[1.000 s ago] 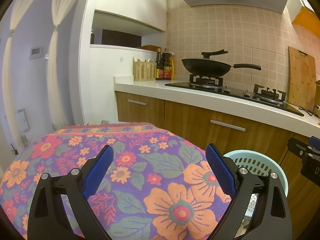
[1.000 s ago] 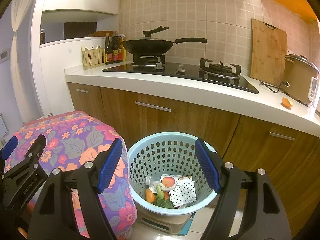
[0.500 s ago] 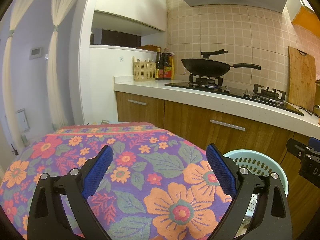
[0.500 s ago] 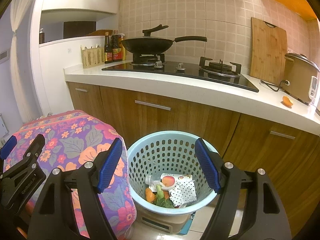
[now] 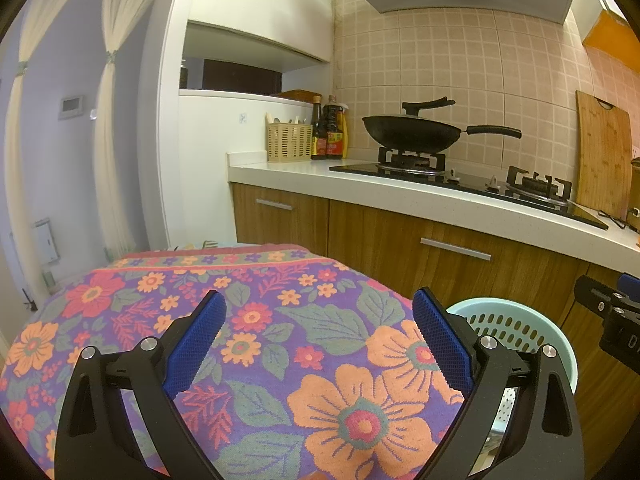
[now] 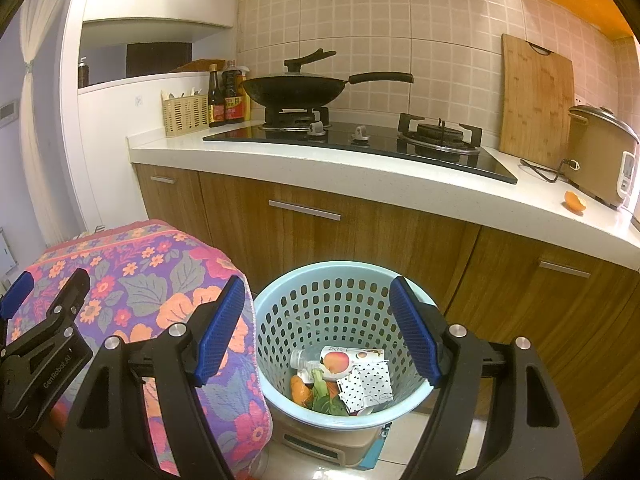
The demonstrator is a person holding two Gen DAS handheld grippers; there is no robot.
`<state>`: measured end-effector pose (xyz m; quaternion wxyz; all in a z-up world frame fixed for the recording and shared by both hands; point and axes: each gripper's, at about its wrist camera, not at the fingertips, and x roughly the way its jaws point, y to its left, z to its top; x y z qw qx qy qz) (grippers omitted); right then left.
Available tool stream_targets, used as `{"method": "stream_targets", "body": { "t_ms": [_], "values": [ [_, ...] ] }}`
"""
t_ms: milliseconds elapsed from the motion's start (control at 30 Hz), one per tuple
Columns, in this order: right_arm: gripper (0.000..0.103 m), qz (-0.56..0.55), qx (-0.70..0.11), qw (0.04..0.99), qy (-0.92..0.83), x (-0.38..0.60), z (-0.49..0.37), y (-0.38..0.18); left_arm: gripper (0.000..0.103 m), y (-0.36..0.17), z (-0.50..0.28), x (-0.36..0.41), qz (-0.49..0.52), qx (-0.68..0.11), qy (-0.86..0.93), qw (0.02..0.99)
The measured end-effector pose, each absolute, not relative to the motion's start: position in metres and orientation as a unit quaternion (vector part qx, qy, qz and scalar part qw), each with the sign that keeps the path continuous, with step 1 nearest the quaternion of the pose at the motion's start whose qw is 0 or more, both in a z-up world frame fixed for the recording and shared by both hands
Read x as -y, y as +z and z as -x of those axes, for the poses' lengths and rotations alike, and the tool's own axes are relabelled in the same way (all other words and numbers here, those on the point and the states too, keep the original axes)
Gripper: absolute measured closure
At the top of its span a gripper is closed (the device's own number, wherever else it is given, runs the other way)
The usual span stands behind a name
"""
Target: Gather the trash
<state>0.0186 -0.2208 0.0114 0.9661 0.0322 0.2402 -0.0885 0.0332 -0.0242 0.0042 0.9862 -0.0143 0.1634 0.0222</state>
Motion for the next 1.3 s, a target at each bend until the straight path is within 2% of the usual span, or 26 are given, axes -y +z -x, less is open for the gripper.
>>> {"method": "stream_targets", "body": {
  "t_ms": [1300],
  "values": [
    [0.032, -0.026, -0.243, 0.966, -0.082, 0.2142, -0.0232, 0.0093, 0.008, 0.0013, -0.0313, 0.0168, 0.019, -0.167, 0.025, 0.985]
  ]
}}
